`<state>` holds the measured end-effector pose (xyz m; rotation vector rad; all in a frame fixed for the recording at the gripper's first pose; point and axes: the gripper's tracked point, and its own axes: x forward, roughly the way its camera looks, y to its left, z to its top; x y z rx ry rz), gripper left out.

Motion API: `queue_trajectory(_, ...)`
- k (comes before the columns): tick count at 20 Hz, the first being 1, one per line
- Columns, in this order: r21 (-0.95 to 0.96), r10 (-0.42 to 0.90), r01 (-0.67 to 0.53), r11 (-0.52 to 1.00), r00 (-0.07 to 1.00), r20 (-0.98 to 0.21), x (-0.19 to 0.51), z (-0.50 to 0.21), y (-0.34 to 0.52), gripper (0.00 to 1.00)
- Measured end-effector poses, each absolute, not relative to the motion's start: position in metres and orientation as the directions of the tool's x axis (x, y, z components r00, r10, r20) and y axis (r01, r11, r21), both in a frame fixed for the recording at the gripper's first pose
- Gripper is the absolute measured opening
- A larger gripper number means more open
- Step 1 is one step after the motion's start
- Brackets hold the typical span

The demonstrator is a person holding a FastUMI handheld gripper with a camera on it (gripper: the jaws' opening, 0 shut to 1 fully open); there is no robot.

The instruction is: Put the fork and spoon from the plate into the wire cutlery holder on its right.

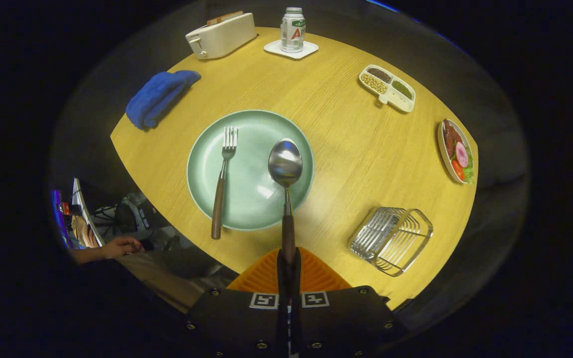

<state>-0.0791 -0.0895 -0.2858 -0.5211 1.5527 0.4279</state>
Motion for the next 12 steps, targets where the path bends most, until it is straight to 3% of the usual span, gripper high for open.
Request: queue_trajectory(12,-0.132,-0.222,-0.556,0.821,-0.097,-0.970,-0.085,-0.216,-0.210,0.02)
